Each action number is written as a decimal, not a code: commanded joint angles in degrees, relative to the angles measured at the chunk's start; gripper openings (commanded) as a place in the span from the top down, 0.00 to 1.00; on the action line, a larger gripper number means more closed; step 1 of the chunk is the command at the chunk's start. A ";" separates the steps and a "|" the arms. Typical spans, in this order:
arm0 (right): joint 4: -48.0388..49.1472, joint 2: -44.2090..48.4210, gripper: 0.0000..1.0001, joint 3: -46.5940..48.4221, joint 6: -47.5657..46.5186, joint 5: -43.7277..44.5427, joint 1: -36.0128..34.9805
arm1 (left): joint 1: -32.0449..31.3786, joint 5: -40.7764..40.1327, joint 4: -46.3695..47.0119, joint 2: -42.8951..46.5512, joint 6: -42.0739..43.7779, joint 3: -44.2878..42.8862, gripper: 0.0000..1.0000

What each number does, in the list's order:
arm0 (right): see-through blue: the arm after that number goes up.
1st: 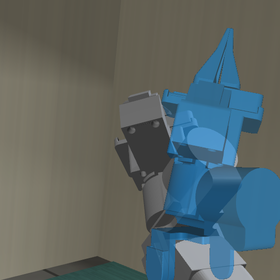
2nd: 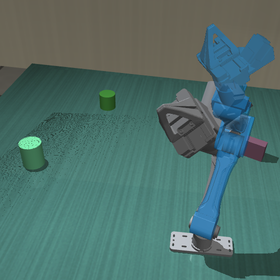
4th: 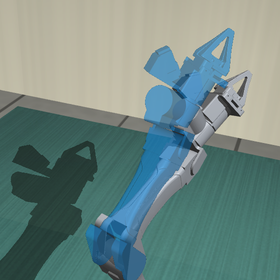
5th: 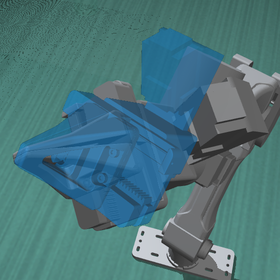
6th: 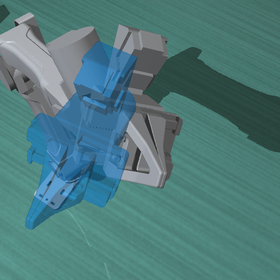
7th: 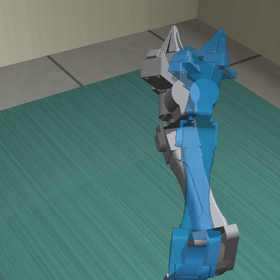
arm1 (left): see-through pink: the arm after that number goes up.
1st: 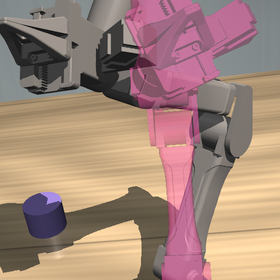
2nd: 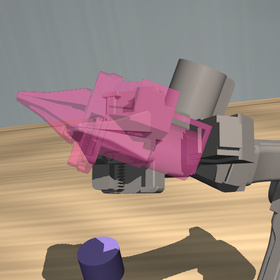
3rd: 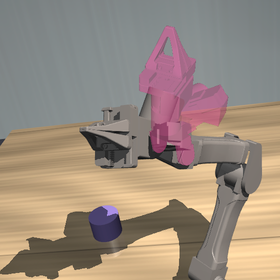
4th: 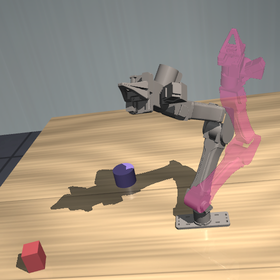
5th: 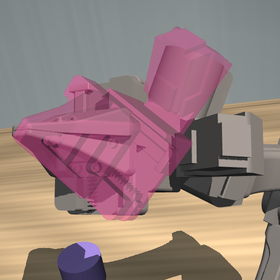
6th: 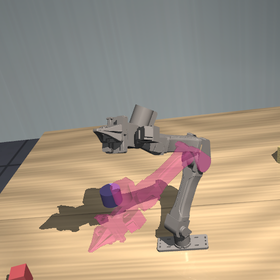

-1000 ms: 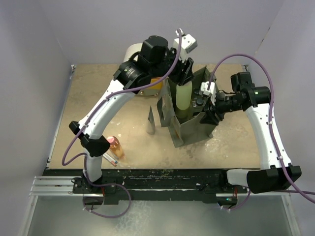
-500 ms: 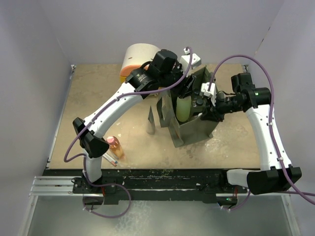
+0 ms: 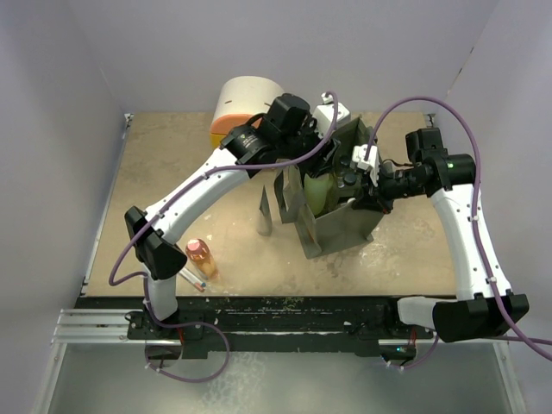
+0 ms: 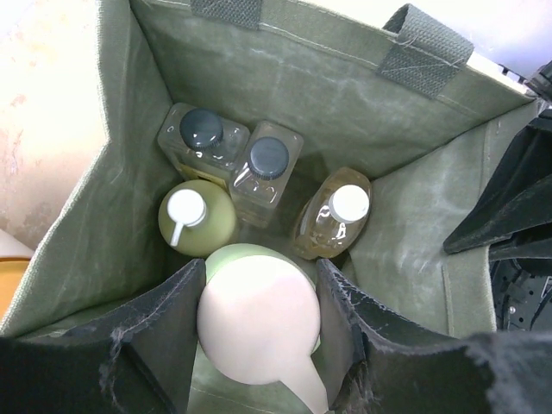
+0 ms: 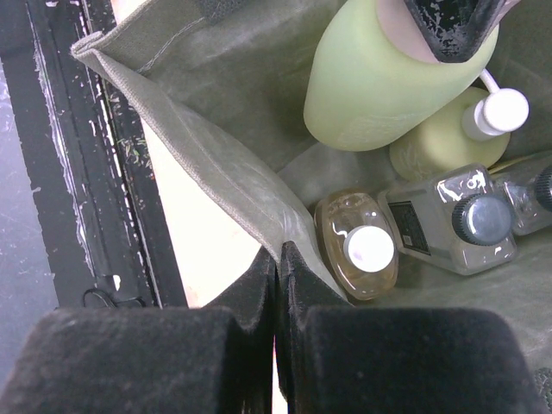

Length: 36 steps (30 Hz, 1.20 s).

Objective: Place the personal care products into the canvas bag
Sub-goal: Place the care product in the canvas bag.

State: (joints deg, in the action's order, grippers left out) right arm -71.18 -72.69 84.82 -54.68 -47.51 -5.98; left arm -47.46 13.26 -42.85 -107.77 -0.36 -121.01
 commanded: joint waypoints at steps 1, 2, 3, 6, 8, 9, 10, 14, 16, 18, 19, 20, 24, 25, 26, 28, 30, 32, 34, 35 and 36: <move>-1.46 2.08 1.00 0.14 0.05 -3.10 -0.17 | -0.22 -1.19 9.85 4.41 1.92 -0.65 1.00; -1.38 2.18 1.00 0.03 0.02 -3.06 -0.15 | -0.28 -1.41 10.28 4.47 2.26 0.08 1.00; -1.42 2.27 1.00 -0.07 0.00 -3.03 -0.15 | -0.26 -1.47 10.86 4.60 2.55 0.99 1.00; -1.06 2.54 1.00 -0.59 0.07 -3.03 -0.11 | -0.22 -1.06 12.15 4.55 3.18 3.07 1.00; -1.07 2.66 1.00 -0.65 0.11 -3.03 -0.17 | -0.24 -0.95 12.52 4.25 3.18 3.84 1.00; -0.99 2.64 1.00 -0.62 0.17 -3.03 -0.13 | -0.30 -1.00 12.53 3.90 3.28 3.97 1.00; -1.06 2.64 1.00 -0.55 0.13 -3.03 -0.17 | -0.25 -1.14 12.48 3.66 3.38 4.10 1.00; -1.07 2.88 1.00 -0.61 0.16 -3.03 -0.16 | -0.26 -1.98 13.93 3.35 4.12 5.70 1.00; -1.01 2.97 1.00 -0.70 0.10 -2.95 -0.17 | -0.26 -2.09 14.53 2.88 4.36 6.20 1.00; -0.96 3.10 1.00 -0.79 0.25 -2.87 -0.15 | -0.25 -2.00 14.62 2.22 4.53 6.26 1.00; -0.86 3.10 1.00 -0.79 0.25 -2.86 -0.11 | -0.26 -1.77 14.82 1.76 4.74 6.43 1.00; -0.86 3.10 1.00 -0.79 0.22 -2.86 -0.15 | -0.25 -1.48 15.03 1.44 4.86 6.46 1.00; -1.01 2.99 1.00 -0.47 0.25 -2.94 -0.13 | -0.29 -1.58 14.39 -0.46 5.90 5.87 1.00; -1.03 3.09 1.00 -0.38 0.25 -2.94 -0.17 | -0.27 -2.02 14.20 -0.60 6.29 5.81 1.00; -0.99 3.10 1.00 -0.27 0.27 -2.94 -0.15 | -0.26 -2.56 14.00 -0.90 6.65 5.98 1.00; -1.07 3.16 1.00 -0.10 0.24 -3.16 -0.15 | -0.27 -3.42 13.91 -1.19 7.29 6.49 1.00; -1.23 3.24 1.00 -0.04 0.17 -3.29 -0.15 | -0.27 -3.76 14.06 -1.22 7.67 7.20 1.00; -1.18 3.38 1.00 -0.21 0.13 -3.29 -0.15 | -0.27 -3.91 14.68 -1.14 8.00 8.35 1.00; -1.12 3.43 1.00 -0.32 0.11 -3.29 -0.15 | -0.26 -3.94 15.22 -1.09 8.26 9.28 1.00; -1.11 3.49 1.00 -0.39 0.12 -3.29 -0.17 | -0.22 -3.90 15.36 -1.00 8.47 9.57 1.00; -1.12 3.58 1.00 -0.43 0.12 -3.22 -0.17 | -0.30 -3.79 15.42 -0.96 8.58 9.92 1.00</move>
State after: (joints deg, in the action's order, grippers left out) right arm -70.57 -71.70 83.94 -54.68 -47.53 -5.98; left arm -47.92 10.63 -36.27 -111.33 5.63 -110.72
